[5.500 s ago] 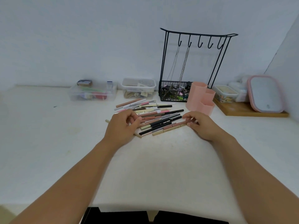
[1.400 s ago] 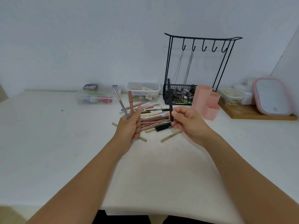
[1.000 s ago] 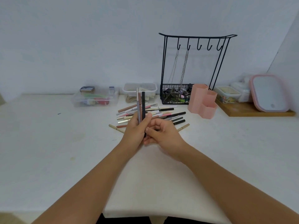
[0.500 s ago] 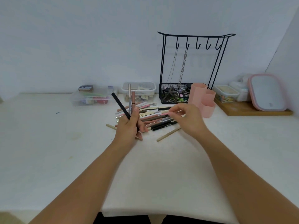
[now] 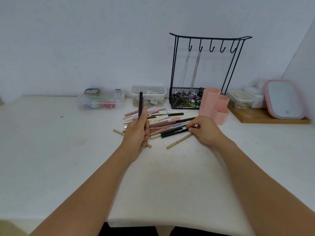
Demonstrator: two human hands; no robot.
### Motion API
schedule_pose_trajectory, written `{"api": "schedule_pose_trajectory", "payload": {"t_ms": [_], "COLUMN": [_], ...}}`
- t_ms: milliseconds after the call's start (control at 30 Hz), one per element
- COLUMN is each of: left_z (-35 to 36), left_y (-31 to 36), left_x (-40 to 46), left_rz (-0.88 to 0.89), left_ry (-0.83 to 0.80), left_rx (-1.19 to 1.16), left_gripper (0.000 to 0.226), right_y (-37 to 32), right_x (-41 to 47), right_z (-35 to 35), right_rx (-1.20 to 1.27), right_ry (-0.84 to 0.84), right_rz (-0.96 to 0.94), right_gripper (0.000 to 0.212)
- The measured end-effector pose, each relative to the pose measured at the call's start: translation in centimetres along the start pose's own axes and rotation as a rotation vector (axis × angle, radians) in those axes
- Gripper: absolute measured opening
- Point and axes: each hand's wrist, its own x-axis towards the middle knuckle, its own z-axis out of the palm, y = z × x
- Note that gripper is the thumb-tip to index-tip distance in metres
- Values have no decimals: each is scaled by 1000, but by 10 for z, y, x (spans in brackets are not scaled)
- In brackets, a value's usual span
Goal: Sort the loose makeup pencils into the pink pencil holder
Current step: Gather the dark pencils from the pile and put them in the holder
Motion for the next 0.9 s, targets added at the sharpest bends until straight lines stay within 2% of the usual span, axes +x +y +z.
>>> {"api": "schedule_pose_trajectory", "payload": {"t_ms": [267,467,733,833,900], "left_z": [-3,0,8,10,13], "left_y": [-3,-2,-3,-7,-10], "left_x": [3,2,-2,-3,-2], "left_rz": [83,40,98,134,145], "left_ry": [-52,-35,-74,-114,-82], "left_rx": [-42,-68,-67,-92,-110], "left_gripper": [46,44,43,40,32], "right_y": [-5,-31,-95,-111,-115], "right_x": [-5,-14,-38,-44,-46], "right_z": [-4,-18,14,33,39], "right_rx": [63,373,1027,1080,1046], "right_ry": [-18,55,-126,-193,-198], "right_rz": [-25,-29,64,49,20], "right_gripper": [13,13,9,16,19]}}
